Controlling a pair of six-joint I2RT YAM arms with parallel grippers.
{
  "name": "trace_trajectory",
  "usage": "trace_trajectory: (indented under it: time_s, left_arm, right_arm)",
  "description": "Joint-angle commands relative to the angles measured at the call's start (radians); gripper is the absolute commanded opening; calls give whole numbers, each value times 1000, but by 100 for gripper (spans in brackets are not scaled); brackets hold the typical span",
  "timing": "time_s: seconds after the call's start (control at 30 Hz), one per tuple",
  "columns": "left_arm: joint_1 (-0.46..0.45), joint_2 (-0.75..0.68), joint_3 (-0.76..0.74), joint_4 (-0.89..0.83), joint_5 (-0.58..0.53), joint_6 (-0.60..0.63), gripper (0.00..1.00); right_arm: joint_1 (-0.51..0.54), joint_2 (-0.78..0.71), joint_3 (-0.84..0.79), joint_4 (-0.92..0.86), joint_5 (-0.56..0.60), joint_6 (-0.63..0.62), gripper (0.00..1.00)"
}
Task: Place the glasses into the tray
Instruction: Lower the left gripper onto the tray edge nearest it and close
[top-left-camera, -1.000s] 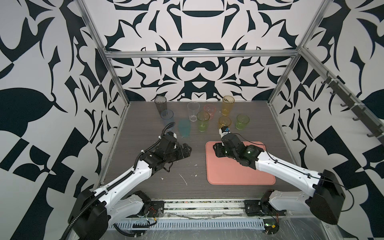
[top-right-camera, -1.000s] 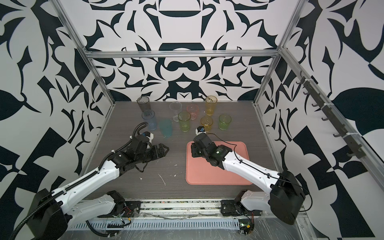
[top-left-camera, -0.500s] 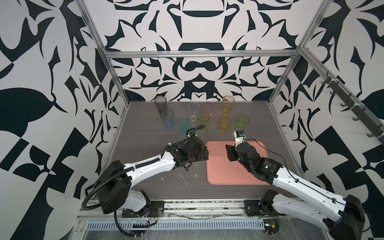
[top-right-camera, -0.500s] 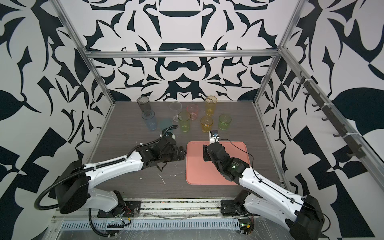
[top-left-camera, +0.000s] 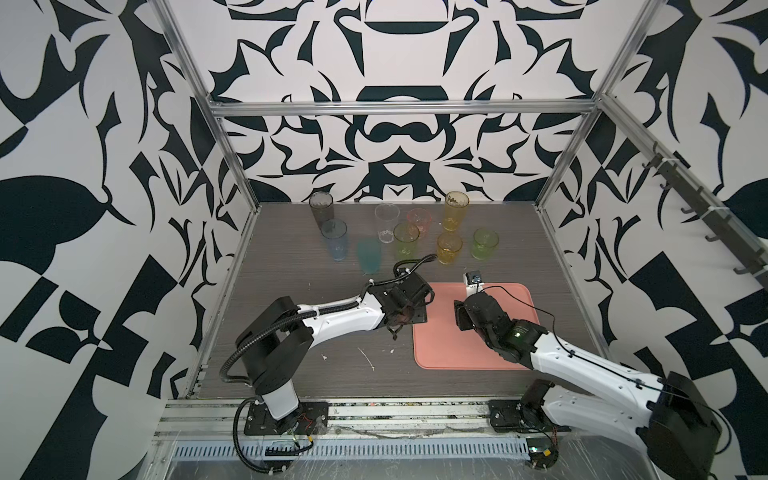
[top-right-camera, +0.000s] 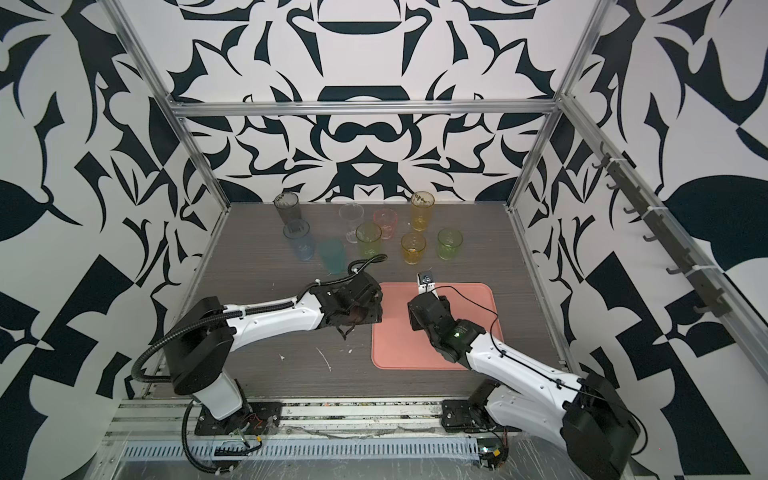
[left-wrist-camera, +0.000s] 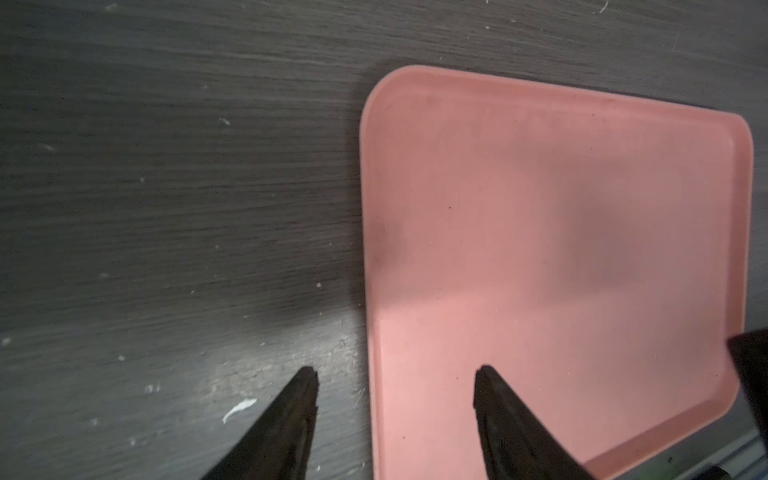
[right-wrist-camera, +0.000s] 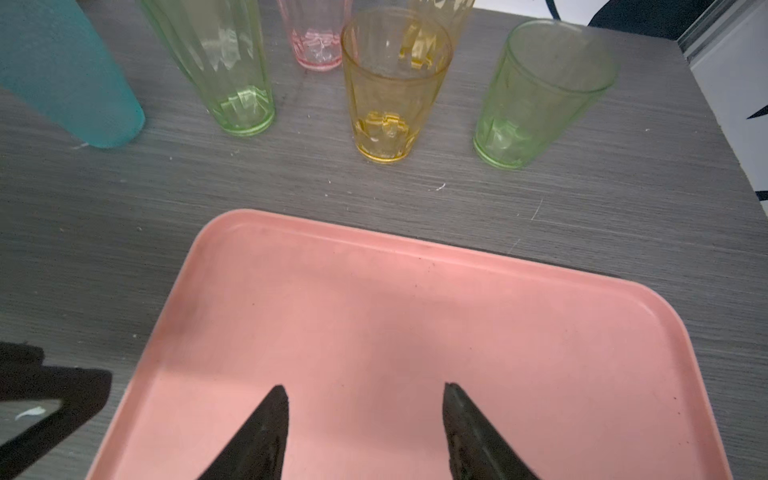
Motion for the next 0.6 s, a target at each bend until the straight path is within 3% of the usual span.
trace_trajectory:
  time_s: [0.0, 0.33, 0.57]
  left_arm:
    - [-14, 41, 42, -70, -20, -16, 62]
    - [-17, 122, 53, -44, 34, -55, 37]
    - [-16, 143, 72, -81, 28, -58, 30]
  right_arm:
    - [-13, 0, 4, 56, -13, -16, 63]
    - [-67, 9, -15, 64, -37, 4, 63]
    - [-70, 18, -14, 65, -36, 7, 63]
